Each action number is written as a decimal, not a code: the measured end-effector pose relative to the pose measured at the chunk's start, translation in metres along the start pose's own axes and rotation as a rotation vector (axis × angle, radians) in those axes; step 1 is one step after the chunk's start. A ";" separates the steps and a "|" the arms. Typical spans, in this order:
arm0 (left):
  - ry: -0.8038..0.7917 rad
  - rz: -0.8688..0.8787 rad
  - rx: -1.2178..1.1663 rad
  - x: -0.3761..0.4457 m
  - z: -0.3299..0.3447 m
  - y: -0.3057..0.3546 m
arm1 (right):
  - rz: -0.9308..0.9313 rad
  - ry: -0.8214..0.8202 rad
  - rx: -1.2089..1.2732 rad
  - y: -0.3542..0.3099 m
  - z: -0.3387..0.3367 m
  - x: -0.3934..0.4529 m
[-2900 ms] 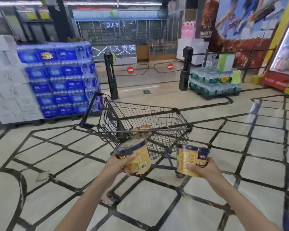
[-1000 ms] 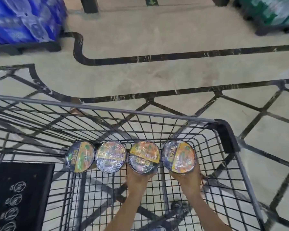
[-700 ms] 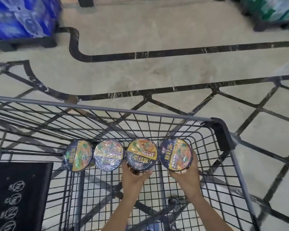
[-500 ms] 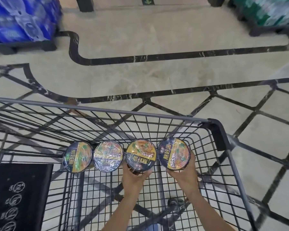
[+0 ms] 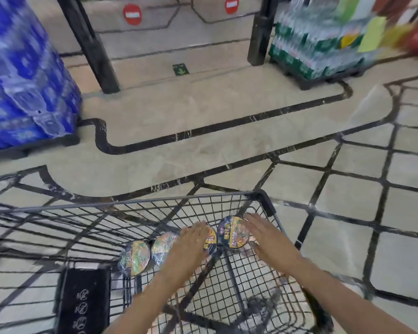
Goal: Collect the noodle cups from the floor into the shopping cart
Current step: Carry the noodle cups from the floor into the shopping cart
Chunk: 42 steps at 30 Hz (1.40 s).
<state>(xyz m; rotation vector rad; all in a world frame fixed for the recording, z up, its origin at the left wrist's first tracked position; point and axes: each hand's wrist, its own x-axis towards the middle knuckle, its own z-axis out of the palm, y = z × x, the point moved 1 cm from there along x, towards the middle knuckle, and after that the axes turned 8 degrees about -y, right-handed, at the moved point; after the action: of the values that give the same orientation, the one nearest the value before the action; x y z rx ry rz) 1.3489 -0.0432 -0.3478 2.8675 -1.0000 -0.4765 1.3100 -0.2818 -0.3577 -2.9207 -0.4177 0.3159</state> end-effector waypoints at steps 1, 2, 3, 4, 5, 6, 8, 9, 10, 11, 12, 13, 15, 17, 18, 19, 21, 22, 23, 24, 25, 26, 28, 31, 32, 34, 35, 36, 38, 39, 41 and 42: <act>0.098 0.079 0.112 0.002 -0.018 -0.002 | -0.018 0.028 -0.066 -0.003 -0.021 -0.004; 0.142 0.135 0.212 0.004 -0.034 -0.004 | -0.021 0.034 -0.095 -0.006 -0.041 -0.010; 0.122 0.168 0.264 0.006 -0.048 -0.006 | -0.015 0.033 -0.111 -0.008 -0.057 -0.018; 0.093 0.201 0.294 0.009 -0.063 -0.006 | 0.001 0.031 -0.148 -0.010 -0.072 -0.027; 0.133 0.257 0.337 0.012 -0.079 -0.003 | 0.029 0.027 -0.188 -0.010 -0.084 -0.038; 0.183 0.313 0.393 0.014 -0.094 0.002 | 0.055 0.042 -0.230 -0.011 -0.094 -0.050; 0.288 0.428 0.452 0.018 -0.120 0.015 | 0.088 0.114 -0.334 -0.016 -0.115 -0.078; 0.314 0.483 0.467 0.019 -0.131 0.023 | 0.124 0.125 -0.355 -0.020 -0.122 -0.094; 0.325 0.535 0.485 0.021 -0.140 0.032 | 0.167 0.146 -0.370 -0.023 -0.128 -0.110; 0.344 0.581 0.505 0.021 -0.149 0.047 | 0.217 0.168 -0.380 -0.026 -0.132 -0.129; 0.371 0.636 0.517 0.022 -0.155 0.062 | 0.251 0.188 -0.397 -0.030 -0.136 -0.149; 0.383 0.689 0.528 0.021 -0.161 0.079 | 0.293 0.217 -0.411 -0.034 -0.140 -0.169; 0.386 0.800 0.552 0.015 -0.170 0.120 | 0.401 0.251 -0.425 -0.041 -0.143 -0.214; 0.438 0.930 0.538 0.005 -0.174 0.174 | 0.525 0.257 -0.399 -0.048 -0.145 -0.270; 0.459 0.994 0.520 0.000 -0.174 0.198 | 0.571 0.273 -0.369 -0.052 -0.144 -0.295; 0.458 1.077 0.506 -0.011 -0.174 0.233 | 0.645 0.279 -0.350 -0.059 -0.142 -0.333; 0.469 1.227 0.512 -0.036 -0.167 0.303 | 0.805 0.292 -0.354 -0.079 -0.136 -0.411; 0.485 1.313 0.516 -0.053 -0.162 0.341 | 0.887 0.296 -0.362 -0.092 -0.131 -0.452; 0.492 1.389 0.527 -0.073 -0.158 0.378 | 0.965 0.305 -0.360 -0.108 -0.126 -0.493; 0.500 1.470 0.531 -0.097 -0.152 0.415 | 1.039 0.306 -0.360 -0.126 -0.120 -0.533; 0.500 1.544 0.546 -0.121 -0.144 0.451 | 1.123 0.294 -0.374 -0.147 -0.113 -0.573; 0.514 1.626 0.550 -0.146 -0.134 0.488 | 1.218 0.269 -0.382 -0.171 -0.105 -0.612; 0.534 1.778 0.582 -0.208 -0.107 0.557 | 1.392 0.248 -0.364 -0.226 -0.083 -0.689; 0.532 2.010 0.553 -0.325 -0.062 0.645 | 1.626 0.219 -0.324 -0.326 -0.042 -0.792; 0.542 2.086 0.537 -0.370 -0.045 0.668 | 1.714 0.192 -0.306 -0.364 -0.028 -0.822; 0.596 2.230 0.509 -0.461 -0.015 0.704 | 1.900 0.165 -0.288 -0.445 -0.005 -0.872; 0.611 2.317 0.472 -0.506 0.001 0.718 | 1.988 0.173 -0.282 -0.487 0.008 -0.893; 0.613 2.399 0.431 -0.552 0.016 0.729 | 2.080 0.184 -0.265 -0.530 0.020 -0.909; 0.585 2.551 0.383 -0.639 0.045 0.745 | 2.279 0.176 -0.232 -0.615 0.046 -0.939; 0.540 2.620 0.367 -0.681 0.056 0.749 | 2.365 0.172 -0.187 -0.656 0.059 -0.950; 0.445 2.733 0.290 -0.755 0.076 0.756 | 2.526 0.181 -0.107 -0.733 0.087 -0.965; 0.391 2.784 0.286 -0.789 0.085 0.759 | 2.606 0.182 -0.082 -0.767 0.098 -0.968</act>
<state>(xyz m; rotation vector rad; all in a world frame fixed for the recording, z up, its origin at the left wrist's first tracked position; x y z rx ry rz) 0.2859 -0.1505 -0.0934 -0.4272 -2.8528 0.4958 0.1822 0.1730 -0.1202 -1.3449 3.0557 0.1391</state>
